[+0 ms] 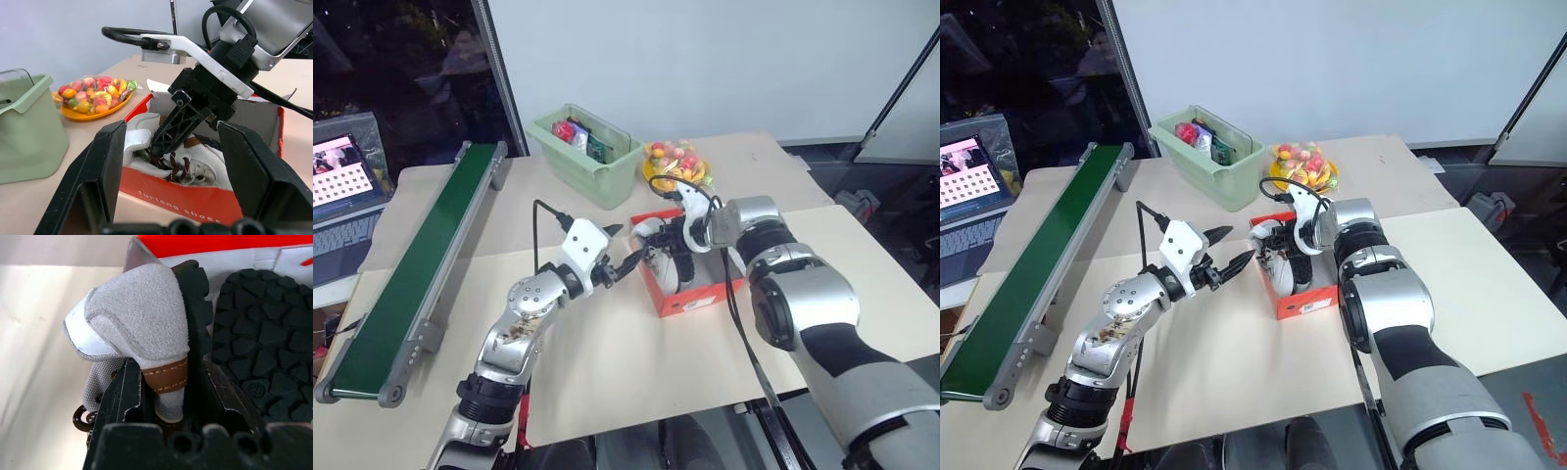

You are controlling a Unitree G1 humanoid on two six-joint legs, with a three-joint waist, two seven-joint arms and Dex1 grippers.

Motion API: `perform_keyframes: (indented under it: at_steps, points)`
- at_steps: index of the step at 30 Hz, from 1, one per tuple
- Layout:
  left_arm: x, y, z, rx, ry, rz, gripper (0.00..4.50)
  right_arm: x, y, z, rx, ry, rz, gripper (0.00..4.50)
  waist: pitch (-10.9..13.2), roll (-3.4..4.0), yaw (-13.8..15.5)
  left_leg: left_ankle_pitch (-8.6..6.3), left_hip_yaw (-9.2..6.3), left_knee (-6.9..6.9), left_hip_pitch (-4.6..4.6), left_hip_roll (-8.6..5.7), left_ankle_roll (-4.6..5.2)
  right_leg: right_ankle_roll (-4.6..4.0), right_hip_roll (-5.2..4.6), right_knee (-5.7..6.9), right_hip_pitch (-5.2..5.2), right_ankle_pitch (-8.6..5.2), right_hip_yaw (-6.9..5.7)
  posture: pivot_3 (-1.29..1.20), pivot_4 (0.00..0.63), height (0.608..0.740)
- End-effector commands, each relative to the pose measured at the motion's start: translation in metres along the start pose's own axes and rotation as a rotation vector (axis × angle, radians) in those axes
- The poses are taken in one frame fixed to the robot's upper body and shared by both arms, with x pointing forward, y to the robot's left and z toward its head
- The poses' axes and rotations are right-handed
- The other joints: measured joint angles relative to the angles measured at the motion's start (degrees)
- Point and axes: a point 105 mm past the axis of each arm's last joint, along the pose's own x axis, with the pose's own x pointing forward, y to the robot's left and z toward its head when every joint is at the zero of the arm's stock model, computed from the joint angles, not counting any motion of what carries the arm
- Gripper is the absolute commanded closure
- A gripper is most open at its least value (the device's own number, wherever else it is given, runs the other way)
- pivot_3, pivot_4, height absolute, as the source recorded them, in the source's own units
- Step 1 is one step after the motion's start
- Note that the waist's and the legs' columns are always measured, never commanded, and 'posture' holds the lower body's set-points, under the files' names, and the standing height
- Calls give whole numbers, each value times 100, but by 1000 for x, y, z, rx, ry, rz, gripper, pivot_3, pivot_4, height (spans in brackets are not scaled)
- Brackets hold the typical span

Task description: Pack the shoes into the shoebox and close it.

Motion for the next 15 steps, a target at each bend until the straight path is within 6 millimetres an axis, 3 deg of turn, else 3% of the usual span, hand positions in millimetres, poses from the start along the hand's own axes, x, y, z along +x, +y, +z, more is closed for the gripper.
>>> perform_keyframes:
  at_steps: [1, 5, 11, 15]
  points:
    - [3, 1, 15, 25, -53, 0, 1318, 1, -5, -8, 35, 21, -19, 1566, 0, 0, 9, 0, 0, 0, -15, 0, 0, -8, 0, 0, -15, 5, 0, 0, 150, 740]
    - [4, 2, 16, 25, -55, -4, 1318, 0, -4, -5, 24, 19, -18, 337, 1, 1, 6, 0, 1, 3, -93, -1, 0, -45, 1, 10, -103, 28, 3, 0, 150, 740]
    - [6, 2, 17, 27, -57, -11, 1318, -19, -5, 20, 22, -47, -3, 337, 1, 2, 22, -1, 1, 2, -170, -1, 2, -46, -2, 16, -174, 31, 4, 0, 150, 740]
    - [7, 3, 17, 26, -58, -16, 1318, -44, -7, 48, 29, -135, 6, 337, 14, 17, 48, -2, 1, 1, -190, -2, 3, -46, -3, 7, -185, 31, -1, 0, 150, 740]
